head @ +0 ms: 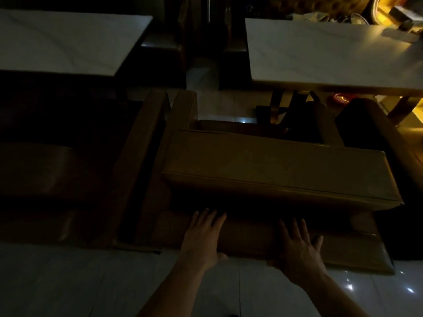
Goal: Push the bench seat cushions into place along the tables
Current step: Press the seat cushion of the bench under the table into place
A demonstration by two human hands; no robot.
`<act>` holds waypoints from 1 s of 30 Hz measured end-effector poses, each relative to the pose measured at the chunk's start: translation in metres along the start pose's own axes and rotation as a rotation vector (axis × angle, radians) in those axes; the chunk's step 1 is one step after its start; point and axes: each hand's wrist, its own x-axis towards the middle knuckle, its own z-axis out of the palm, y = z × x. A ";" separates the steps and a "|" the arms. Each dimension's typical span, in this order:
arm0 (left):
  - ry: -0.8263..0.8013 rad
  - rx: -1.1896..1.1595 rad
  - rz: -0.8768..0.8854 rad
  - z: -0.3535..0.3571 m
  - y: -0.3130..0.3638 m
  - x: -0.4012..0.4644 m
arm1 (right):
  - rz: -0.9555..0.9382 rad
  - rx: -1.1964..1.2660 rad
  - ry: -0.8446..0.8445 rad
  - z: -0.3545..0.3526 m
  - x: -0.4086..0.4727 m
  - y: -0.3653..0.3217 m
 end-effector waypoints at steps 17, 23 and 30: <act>0.009 -0.018 -0.111 -0.103 0.045 -0.055 | -0.147 0.118 0.085 -0.094 -0.060 -0.015; 0.032 -0.007 -0.049 -0.145 0.061 -0.076 | -0.107 0.152 0.159 -0.121 -0.108 -0.014; 0.114 0.050 0.051 -0.199 0.107 -0.085 | -0.047 0.186 0.283 -0.158 -0.159 0.014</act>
